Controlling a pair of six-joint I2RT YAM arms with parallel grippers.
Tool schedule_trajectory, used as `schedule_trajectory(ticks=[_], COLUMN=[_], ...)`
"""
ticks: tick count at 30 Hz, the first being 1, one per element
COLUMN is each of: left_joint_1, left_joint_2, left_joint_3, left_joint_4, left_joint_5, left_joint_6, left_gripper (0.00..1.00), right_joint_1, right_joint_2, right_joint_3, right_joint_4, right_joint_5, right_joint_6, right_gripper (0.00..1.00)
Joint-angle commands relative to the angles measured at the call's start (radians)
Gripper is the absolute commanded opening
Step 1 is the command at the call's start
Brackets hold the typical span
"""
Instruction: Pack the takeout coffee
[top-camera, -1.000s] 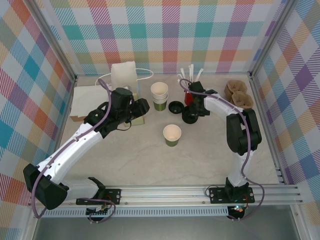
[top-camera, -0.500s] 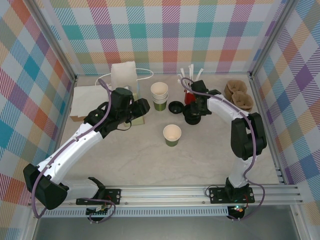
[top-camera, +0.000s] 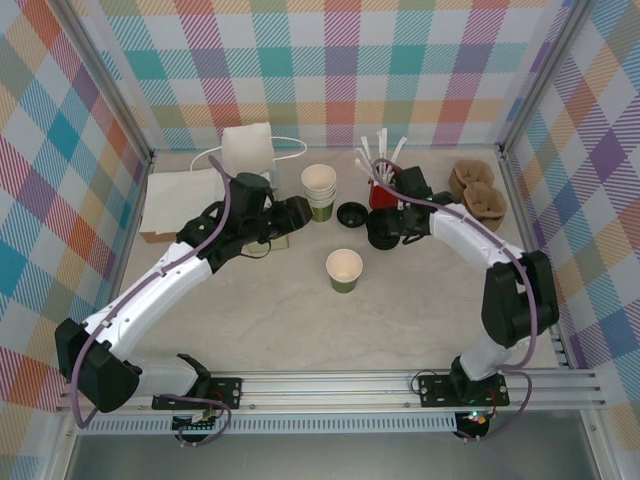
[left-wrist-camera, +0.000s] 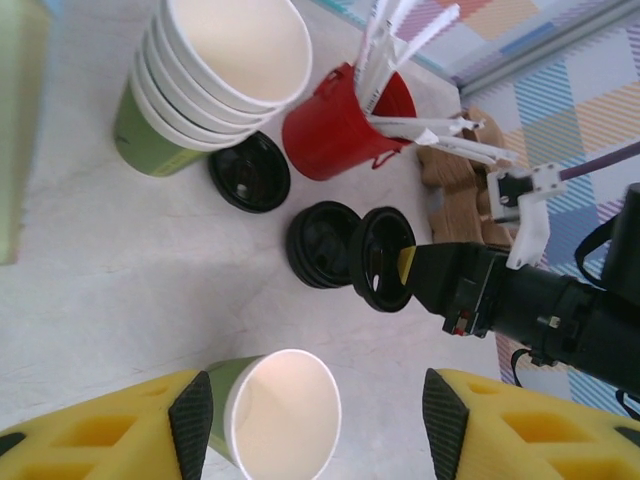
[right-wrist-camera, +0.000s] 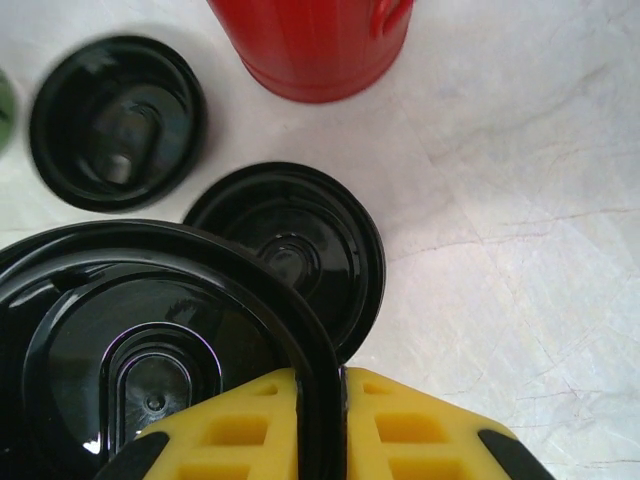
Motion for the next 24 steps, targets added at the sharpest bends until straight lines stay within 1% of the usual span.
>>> schedule_trajectory(ticks=[1,10,20,24], left_joint_1=[0.006,-0.013,-0.047,-0.062], left_joint_2=[0.02,0.124,0.245,0.284], left_joint_3=[-0.014,0.006,0.08,0.11], left_joint_4=[0.07,0.217,0.276,0.305], left_joint_5=[0.085,0.255,0.332,0.36], left_joint_6=[0.008,-0.016,-0.023,-0.034], left_gripper=[0.6,0.68,0.75,0.77], right_joint_1=[0.0,0.002,0.019,0.04], right_joint_2=[-0.059,-0.207,-0.298,-0.297], right_joint_3=[-0.049,-0.149,-0.156,-0.145], right_joint_4=[0.059,0.165,0.188,0.18], right_joint_5=[-0.044,-0.177,-0.284,-0.286], right_joint_6=[-0.008,0.001,-0.007,-0.008], right_gripper=[0.16,0.15,0.15,0.14])
